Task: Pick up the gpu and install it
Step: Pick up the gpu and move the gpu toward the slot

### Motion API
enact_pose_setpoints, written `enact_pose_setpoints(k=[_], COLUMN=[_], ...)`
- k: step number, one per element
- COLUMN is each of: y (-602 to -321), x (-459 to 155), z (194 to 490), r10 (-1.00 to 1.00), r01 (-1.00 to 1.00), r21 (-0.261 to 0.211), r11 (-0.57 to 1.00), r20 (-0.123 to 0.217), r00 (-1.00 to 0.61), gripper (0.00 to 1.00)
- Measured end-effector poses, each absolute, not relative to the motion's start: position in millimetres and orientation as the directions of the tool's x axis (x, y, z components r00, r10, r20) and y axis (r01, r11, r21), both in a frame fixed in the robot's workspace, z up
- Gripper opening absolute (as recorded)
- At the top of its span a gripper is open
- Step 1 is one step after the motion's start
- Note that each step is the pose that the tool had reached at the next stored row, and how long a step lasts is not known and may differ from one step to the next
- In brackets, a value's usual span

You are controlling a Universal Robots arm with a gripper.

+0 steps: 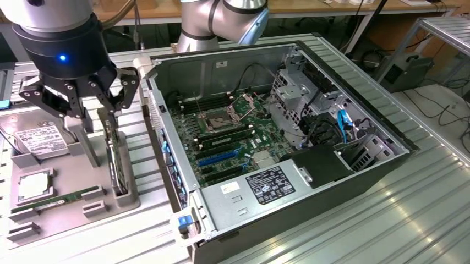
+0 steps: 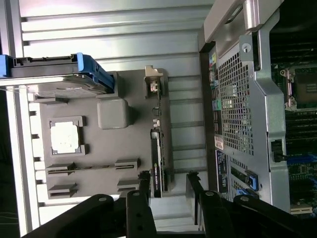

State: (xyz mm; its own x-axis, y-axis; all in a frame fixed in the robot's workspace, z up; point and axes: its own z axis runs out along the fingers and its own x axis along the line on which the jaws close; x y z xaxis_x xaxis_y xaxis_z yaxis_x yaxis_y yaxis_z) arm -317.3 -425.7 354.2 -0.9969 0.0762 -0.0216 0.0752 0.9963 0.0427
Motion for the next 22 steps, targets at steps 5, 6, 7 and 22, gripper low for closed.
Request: enact_pose_setpoints(k=[5,6,7,22], y=[-425.7,-425.7,-425.7,-424.8], x=[-319.4,-319.5,-319.6,-319.8], z=[336.0,333.6,331.8,297.9], r10=[0.077,0.077,0.076,0.077], r01=[0.076,0.076,0.076,0.076], r21=[0.043,0.043,0.043,0.043], r11=[0.996,0.996,0.996,0.996], r20=[-0.022,-0.022,-0.022,-0.022], r00=[-0.997,-0.997,-0.997,-0.997], gripper=[0.42,0.42,0.42,0.42])
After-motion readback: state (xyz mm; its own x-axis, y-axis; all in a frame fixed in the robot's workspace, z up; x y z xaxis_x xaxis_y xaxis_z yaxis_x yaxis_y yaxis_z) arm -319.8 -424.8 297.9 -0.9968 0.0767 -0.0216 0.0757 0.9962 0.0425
